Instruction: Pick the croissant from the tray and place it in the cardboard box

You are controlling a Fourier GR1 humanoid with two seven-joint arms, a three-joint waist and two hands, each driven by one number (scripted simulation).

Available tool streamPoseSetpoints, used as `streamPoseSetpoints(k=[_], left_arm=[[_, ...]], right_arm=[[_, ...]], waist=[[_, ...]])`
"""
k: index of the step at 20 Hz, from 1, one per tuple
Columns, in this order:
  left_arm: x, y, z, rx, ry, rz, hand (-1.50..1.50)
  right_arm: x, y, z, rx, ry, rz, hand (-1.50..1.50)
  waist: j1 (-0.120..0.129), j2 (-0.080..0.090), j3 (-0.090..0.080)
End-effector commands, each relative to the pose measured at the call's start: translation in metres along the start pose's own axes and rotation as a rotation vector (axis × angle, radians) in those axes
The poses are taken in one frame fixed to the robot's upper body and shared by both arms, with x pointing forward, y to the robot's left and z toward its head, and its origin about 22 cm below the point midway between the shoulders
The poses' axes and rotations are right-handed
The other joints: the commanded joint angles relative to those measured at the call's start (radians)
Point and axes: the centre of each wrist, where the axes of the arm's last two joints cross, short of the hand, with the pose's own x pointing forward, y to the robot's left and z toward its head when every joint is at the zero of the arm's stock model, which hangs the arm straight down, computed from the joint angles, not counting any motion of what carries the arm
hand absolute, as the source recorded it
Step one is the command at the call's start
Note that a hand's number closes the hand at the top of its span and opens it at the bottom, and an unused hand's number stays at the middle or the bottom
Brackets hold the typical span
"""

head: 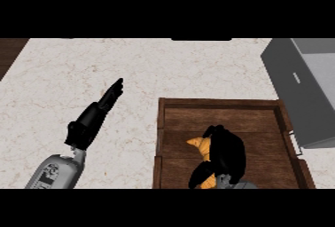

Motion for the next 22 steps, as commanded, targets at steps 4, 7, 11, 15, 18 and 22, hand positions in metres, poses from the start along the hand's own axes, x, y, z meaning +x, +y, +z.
streamPoseSetpoints(k=[4, 7, 11, 15, 18, 22], left_arm=[[-0.003, 0.000, 0.005, 0.028, 0.007, 0.005, 0.00], [0.000, 0.003, 0.001, 0.043, 0.002, 0.007, 0.00], [-0.005, 0.009, 0.009, 0.037, 0.016, -0.002, 0.00], [-0.008, 0.010, 0.012, 0.044, 0.004, 0.004, 0.00], [0.008, 0.005, 0.006, 0.048, 0.020, 0.001, 0.00], [-0.007, 0.005, 0.013, 0.043, 0.019, 0.005, 0.00]], right_arm=[[-0.100, -0.026, -0.011, 0.098, -0.396, 0.252, 1.50], [-0.134, -0.051, -0.015, 0.079, -0.563, 0.300, 1.50], [-0.190, -0.109, -0.036, -0.087, -0.648, 0.316, 1.50], [-0.242, -0.152, -0.044, -0.259, -0.673, 0.307, 1.50], [-0.268, -0.170, -0.032, -0.303, -0.722, 0.253, 1.50], [-0.286, -0.210, -0.013, -0.297, -0.784, 0.186, 1.50]], waist=[[-0.021, 0.010, 0.010], [-0.042, 0.010, 0.012], [-0.036, 0.011, 0.011], [-0.037, 0.009, 0.009], [-0.036, 0.007, 0.008], [-0.036, 0.008, 0.006]])
